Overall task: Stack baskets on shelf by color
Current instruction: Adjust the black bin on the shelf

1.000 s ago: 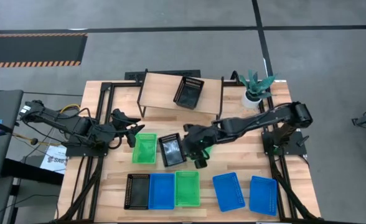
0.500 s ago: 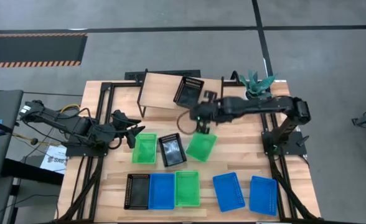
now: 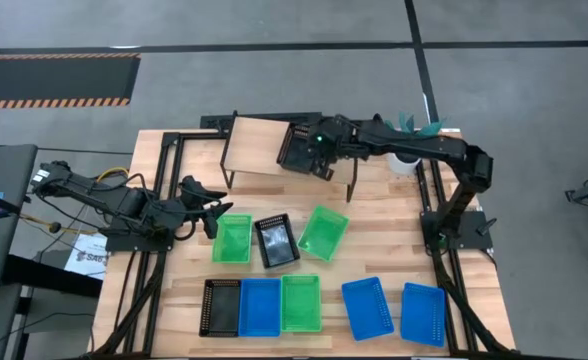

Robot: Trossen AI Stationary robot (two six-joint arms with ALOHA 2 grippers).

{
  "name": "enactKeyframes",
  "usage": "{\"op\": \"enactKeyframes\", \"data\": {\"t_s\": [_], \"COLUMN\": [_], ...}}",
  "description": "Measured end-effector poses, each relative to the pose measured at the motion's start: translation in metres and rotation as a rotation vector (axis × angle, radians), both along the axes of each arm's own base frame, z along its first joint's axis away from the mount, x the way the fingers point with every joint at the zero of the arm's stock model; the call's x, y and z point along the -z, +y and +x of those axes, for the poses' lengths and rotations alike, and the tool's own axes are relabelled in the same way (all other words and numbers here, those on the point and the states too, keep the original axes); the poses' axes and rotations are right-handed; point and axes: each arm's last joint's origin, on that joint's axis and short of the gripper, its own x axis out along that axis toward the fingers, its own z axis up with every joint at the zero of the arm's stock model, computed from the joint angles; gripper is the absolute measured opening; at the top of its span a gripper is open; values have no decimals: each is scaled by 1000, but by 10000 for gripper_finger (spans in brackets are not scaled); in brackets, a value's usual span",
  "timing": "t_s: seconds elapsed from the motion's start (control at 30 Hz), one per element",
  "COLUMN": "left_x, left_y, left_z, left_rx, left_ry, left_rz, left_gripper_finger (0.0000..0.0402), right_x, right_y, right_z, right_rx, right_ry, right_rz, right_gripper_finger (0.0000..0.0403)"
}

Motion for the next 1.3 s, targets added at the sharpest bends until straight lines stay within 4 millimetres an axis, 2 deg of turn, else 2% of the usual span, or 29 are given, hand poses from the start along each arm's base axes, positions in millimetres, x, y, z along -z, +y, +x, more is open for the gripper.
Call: {"op": "enactKeyframes", "data": {"t_s": [0.23, 0.4, 0.6, 0.77, 0.93, 1.03, 1.17, 1.3], "left_x": [0, 0, 0, 0, 0, 0, 0, 0], "left_y": [0, 0, 0, 0, 0, 0, 0, 0], "left_z": [0, 0, 0, 0, 0, 0, 0, 0], "left_rx": [5, 6, 9, 11, 24, 23, 22, 22], "left_ry": [5, 5, 9, 11, 17, 18, 18, 18], "left_rz": [13, 12, 19, 18, 23, 26, 27, 27], "left_gripper_finger": [167, 167, 167, 167, 167, 167, 167, 167], "right_x": [0, -8, -4, -9, -38, -30, -12, 10], "right_y": [-17, -21, -26, -11, 13, 15, 2, -13], "right_z": [14, 26, 38, 35, 28, 24, 22, 29], "right_rx": [-63, -109, -130, -100, -115, -78, 2, 47], "right_ry": [-110, -261, -337, -315, -389, -331, -247, -199], "right_rz": [-54, -91, -108, -106, -157, -109, -51, -22], "right_gripper_finger": [56, 56, 56, 56, 56, 56, 56, 56]}}
